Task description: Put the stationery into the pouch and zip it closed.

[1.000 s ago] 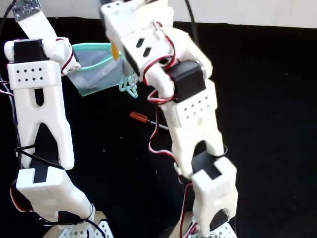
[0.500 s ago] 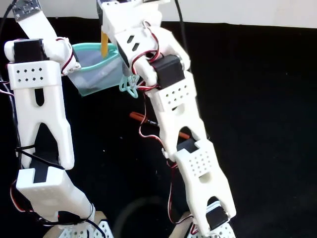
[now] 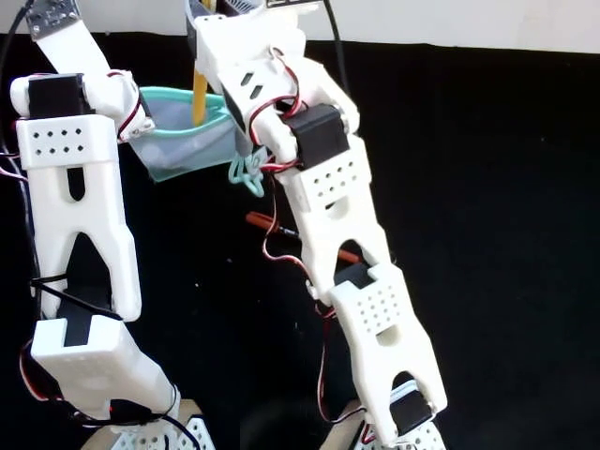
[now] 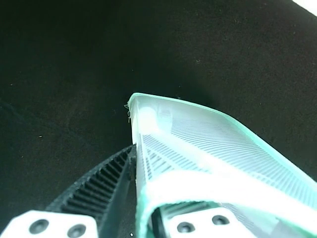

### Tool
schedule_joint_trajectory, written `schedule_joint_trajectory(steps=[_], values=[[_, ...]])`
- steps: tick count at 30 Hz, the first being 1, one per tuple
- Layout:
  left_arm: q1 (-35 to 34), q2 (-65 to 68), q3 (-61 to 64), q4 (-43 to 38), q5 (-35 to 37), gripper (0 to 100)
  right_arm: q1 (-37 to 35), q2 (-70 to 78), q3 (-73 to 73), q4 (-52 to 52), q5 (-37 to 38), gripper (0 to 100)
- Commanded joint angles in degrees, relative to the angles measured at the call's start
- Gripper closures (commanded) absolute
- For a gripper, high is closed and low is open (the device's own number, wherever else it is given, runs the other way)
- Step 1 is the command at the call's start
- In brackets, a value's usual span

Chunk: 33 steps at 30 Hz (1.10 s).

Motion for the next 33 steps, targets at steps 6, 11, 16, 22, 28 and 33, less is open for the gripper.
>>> schedule_joint_trajectory(steps=[6, 11, 16, 22, 28, 33], values=[[-1.6, 1.5, 0.9, -1.8, -0.3, 99, -6.5, -5.4, -6.3, 4.9, 0.1, 99.1], [-2.6, 4.1, 0.7, -1.9, -0.2, 99, -10.2, -5.3, -6.3, 8.8, 0.8, 99.1], [-3.7, 5.1, 0.5, -2.0, -0.1, 99, -10.5, -5.6, -6.3, 13.8, 4.0, 99.1], [-3.6, 5.1, 0.5, -2.0, -0.1, 99, -10.3, -5.8, -6.3, 18.4, 4.1, 98.9], [-3.6, 5.1, 0.5, -2.0, -0.1, 99, -8.7, -5.8, -6.3, 19.1, 4.1, 96.4], [-3.6, 5.4, 0.5, -2.0, -0.1, 99, -8.0, -5.8, -6.3, 19.1, 4.1, 82.7]])
